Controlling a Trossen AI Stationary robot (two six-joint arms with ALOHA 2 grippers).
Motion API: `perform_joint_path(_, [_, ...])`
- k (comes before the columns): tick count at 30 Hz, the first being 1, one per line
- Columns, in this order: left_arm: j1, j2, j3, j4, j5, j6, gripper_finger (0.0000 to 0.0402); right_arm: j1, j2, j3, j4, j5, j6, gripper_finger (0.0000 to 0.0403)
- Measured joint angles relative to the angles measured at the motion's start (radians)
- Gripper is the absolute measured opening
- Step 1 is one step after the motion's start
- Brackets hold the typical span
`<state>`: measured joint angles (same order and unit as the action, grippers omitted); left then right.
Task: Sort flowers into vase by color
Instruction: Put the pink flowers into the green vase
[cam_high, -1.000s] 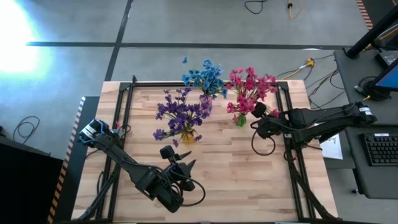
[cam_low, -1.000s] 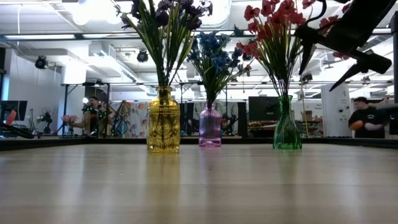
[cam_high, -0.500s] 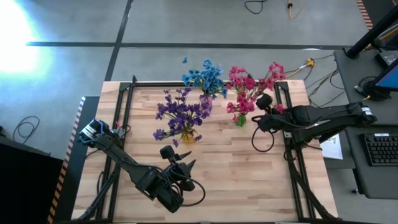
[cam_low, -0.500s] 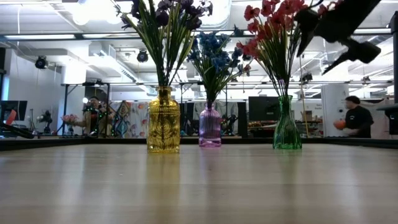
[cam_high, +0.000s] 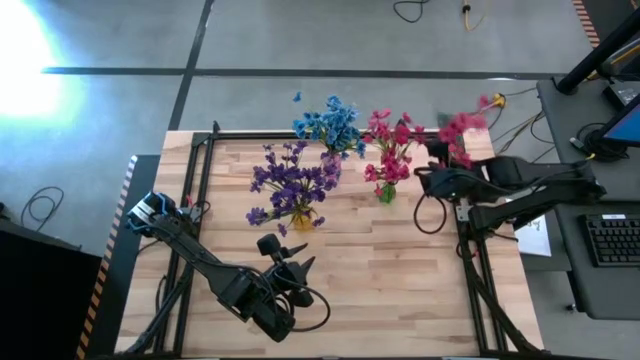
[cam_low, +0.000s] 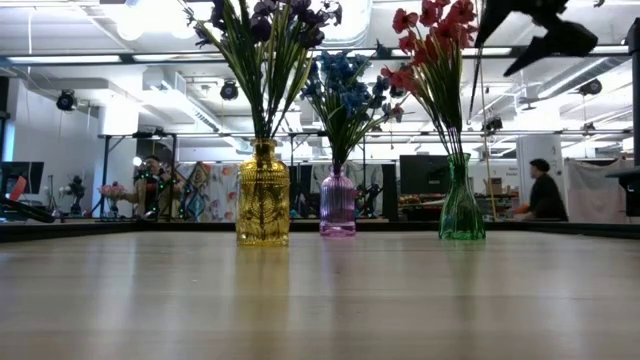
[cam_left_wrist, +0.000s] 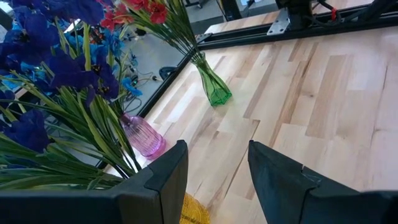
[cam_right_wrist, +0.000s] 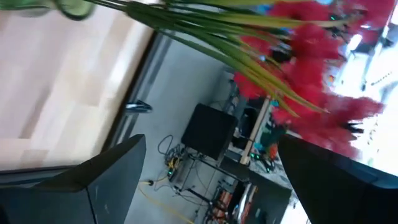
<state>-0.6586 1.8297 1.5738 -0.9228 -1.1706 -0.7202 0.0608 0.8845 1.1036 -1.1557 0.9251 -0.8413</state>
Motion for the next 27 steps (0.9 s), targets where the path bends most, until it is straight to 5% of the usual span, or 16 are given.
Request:
perform_joint_path(19, [0.002, -0.001, 0.000, 0.010, -0.044, 0.016, 0.0154, 0.000, 0.009, 0.135, 0.010, 0.110, -0.074, 0.0359])
perform_joint_path(27, [0.014, -0.016, 0.000, 0.029, -0.035, 0.162, 0.0154, 0.000, 0.014, 0.137, 0.493, 0.077, -0.352, 0.0359])
